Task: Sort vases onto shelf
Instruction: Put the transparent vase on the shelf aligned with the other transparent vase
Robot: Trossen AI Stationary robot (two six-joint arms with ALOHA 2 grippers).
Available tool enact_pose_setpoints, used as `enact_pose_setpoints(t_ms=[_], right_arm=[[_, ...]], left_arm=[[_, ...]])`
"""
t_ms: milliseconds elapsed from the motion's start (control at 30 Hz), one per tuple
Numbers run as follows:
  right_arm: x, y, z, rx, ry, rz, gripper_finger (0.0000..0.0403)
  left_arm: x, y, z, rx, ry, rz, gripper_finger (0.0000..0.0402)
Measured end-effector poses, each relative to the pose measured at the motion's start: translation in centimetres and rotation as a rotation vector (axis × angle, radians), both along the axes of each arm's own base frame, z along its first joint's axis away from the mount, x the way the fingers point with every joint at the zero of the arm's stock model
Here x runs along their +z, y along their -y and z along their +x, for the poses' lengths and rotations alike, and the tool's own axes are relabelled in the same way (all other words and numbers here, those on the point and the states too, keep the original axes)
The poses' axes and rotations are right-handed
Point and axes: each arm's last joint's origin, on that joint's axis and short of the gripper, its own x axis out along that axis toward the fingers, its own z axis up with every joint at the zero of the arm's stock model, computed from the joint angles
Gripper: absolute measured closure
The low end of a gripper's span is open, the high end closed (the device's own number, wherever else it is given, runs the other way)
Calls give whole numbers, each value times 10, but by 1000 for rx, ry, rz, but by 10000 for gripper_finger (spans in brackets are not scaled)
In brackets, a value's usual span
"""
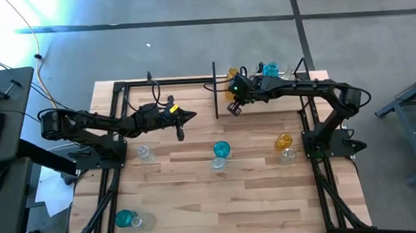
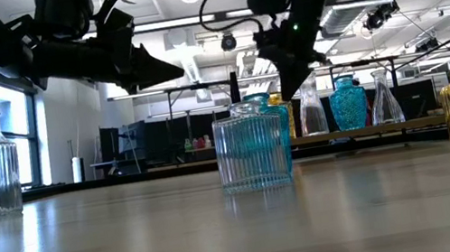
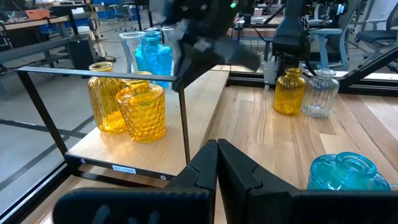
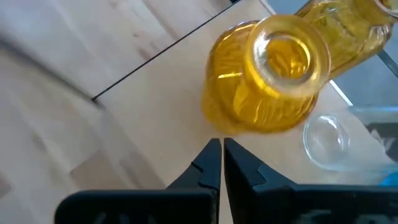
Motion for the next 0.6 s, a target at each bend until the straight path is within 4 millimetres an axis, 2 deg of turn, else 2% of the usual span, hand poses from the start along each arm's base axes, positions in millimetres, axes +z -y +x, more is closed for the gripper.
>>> enact_pose_setpoints(t_ms=[167, 367, 433, 600], right_arm=[[16, -22, -5, 55, 15, -3, 403], [22, -55, 4, 159, 47, -14, 403], [16, -66, 8, 186, 81, -40, 403], [-14, -90, 7, 225, 204, -42, 403]], left_arm=[[0, 0, 0, 0, 0, 0, 401], [0, 0, 0, 0, 1, 0, 401], [0, 0, 0, 0, 0, 0, 401], [0, 0, 0, 0, -1, -4, 401]])
